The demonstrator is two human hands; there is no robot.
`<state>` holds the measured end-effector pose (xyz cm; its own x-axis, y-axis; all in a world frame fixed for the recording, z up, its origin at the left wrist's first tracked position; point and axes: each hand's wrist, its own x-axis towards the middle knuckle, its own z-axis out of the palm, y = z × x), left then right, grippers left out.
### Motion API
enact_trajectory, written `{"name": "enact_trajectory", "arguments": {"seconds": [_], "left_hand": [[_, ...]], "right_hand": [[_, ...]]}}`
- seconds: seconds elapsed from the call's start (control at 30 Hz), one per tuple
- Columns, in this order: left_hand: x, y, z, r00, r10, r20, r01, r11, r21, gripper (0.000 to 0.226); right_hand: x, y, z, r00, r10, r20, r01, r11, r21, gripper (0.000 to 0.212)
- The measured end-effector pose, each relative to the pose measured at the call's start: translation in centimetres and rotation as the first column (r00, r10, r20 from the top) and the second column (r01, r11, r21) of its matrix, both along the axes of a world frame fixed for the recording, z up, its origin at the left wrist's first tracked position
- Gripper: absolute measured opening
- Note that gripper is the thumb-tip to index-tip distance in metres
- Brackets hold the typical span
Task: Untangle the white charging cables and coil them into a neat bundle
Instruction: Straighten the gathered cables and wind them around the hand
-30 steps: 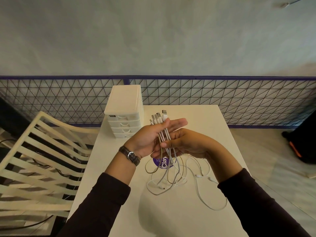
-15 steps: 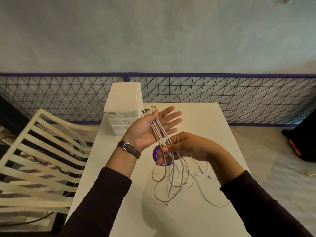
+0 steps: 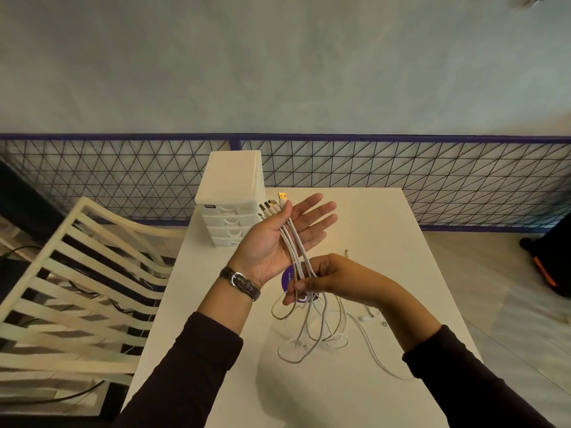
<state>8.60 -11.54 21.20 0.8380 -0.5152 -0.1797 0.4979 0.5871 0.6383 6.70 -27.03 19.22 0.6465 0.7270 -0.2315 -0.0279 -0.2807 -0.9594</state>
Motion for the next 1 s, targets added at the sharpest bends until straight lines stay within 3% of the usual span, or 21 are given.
{"name": "enact_trajectory", "arguments": {"seconds": [0.13,0.27,0.8,1.0], "left_hand": [[-0.4,0.3,0.5,0.996,-0.027,0.081,0.017,0.993,0.115,0.046],[-0.5,0.3,0.8,0.993,-0.030,0.115,0.008,0.982,0.188,0.045],[0.3,1.0,0.9,0.998,0.053,-0.016,-0.053,0.998,0.019,0.054],[0.1,2.6,1.8,0.996,0.085,0.012,-0.082,0.984,-0.159,0.048]], "right_hand": [[0.1,0.7,0.8,0.993,-0.068,-0.096,0.081,0.987,0.135,0.028],[0.5,1.3,1.3,0.986,-0.146,-0.086,0.158,0.975,0.156,0.027],[0.4,-0.3,1.4,0.996,-0.054,-0.073,0.054,0.999,-0.008,0.017],[-0.3,-1.0,0.0,1.000,0.001,0.024,0.002,0.990,-0.138,0.023]]}}
